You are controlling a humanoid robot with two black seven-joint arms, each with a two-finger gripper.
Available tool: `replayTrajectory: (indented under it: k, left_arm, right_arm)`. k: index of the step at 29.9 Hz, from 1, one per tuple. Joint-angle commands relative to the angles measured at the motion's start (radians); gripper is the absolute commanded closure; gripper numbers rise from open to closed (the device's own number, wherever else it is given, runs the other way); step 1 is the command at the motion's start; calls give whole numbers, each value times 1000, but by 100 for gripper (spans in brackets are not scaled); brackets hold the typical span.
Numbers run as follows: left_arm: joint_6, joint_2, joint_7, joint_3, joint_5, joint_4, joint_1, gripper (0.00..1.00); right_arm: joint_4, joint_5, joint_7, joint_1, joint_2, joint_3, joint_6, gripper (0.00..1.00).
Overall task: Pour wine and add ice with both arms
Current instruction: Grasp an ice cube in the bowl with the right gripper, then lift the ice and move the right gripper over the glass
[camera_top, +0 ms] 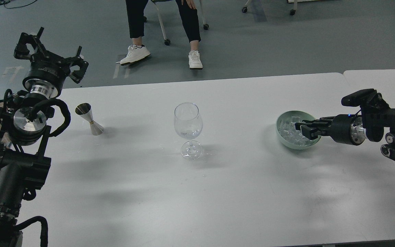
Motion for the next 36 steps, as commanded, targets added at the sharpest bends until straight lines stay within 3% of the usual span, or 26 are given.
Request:
replayTrajectory:
  k: [1,7,16,21,26,36]
  left_arm:
    - [0,0,0,0,0,0,0,4]
    - [0,3,0,0,0,0,0,4]
    - [0,3,0,0,0,0,0,4]
    - [0,4,0,2,0,0,0,4]
    - [0,6,2,2,0,-2,-2,4]
    - [3,13,2,-1,-5,-2,-6,4]
  right_arm:
    - [3,2,3,0,-1,0,-1,89]
    - [54,8,10,11,-29,12,-24,89]
    - [293,7,23,79,-182,84,-84,89]
    - [389,5,23,142,-196,119,-91,89]
    - [422,5,23,202,-158,179,-96,92]
    - [370,-27,19,265,139,199,-107,91]
